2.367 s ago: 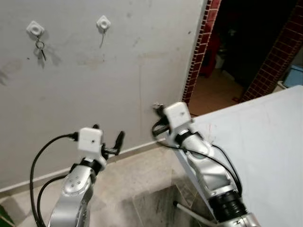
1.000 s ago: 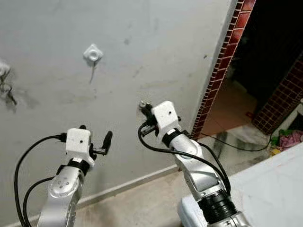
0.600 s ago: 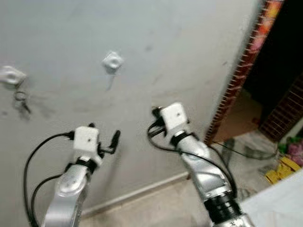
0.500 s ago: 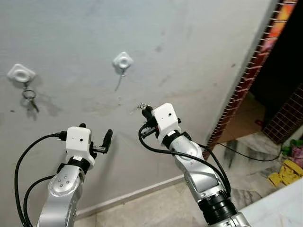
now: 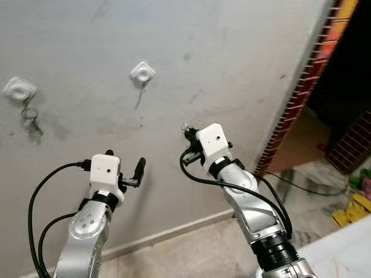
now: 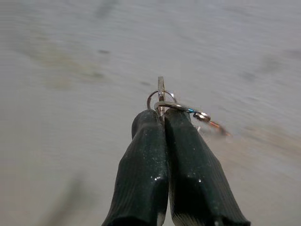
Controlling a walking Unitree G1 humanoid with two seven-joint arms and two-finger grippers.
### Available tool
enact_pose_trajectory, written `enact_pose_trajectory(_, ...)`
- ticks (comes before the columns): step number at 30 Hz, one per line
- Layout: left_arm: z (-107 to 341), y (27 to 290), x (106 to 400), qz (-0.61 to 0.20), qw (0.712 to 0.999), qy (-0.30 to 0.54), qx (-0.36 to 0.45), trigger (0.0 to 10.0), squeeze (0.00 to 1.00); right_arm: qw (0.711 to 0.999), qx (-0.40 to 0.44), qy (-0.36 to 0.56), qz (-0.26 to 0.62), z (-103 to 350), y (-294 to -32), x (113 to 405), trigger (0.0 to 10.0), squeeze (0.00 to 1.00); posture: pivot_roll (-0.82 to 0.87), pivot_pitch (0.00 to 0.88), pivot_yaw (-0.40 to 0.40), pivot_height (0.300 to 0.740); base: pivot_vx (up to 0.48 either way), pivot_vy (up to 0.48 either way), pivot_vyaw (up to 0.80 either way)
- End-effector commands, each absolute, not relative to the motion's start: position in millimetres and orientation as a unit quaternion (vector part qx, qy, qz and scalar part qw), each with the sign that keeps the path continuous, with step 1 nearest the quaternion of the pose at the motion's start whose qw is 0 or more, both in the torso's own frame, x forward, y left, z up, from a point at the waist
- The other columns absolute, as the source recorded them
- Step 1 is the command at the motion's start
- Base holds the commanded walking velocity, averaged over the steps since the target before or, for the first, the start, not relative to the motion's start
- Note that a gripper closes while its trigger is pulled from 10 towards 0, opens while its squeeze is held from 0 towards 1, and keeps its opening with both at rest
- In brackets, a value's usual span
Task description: Hang keys on a hook
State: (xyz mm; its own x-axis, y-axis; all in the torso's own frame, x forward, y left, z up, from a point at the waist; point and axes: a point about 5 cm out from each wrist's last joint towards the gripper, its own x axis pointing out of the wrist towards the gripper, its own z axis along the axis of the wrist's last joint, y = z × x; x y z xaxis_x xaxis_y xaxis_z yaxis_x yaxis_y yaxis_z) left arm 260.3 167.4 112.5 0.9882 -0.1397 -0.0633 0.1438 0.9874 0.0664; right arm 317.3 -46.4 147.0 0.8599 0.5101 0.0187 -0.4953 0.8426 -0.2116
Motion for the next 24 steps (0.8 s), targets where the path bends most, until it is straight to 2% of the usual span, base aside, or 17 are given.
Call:
enact_pose_trajectory(1, 112, 168, 260, -0.069, 0.996, 0.030, 0.038, 10.0, 0.00, 0.956, -0.101, -0.050, 0.269, 153, -42, 319, 10.0, 0.00, 0.12, 0.000, -0.015, 0.740, 0.000, 0.000, 0.80)
enact_pose_trajectory(14, 112, 168, 259, -0.064, 0.997, 0.031, 0.040, 10.0, 0.00, 0.957, -0.094, -0.053, 0.270, 155, -41, 320, 10.0, 0.00, 0.12, 0.000, -0.015, 0.740, 0.000, 0.000, 0.75)
enact_pose_trajectory(24, 112, 165, 259, -0.066, 0.997, 0.031, 0.041, 10.0, 0.00, 0.962, -0.062, -0.102, 0.247, 180, -43, 324, 10.0, 0.00, 0.12, 0.000, -0.012, 0.740, 0.000, 0.000, 0.00)
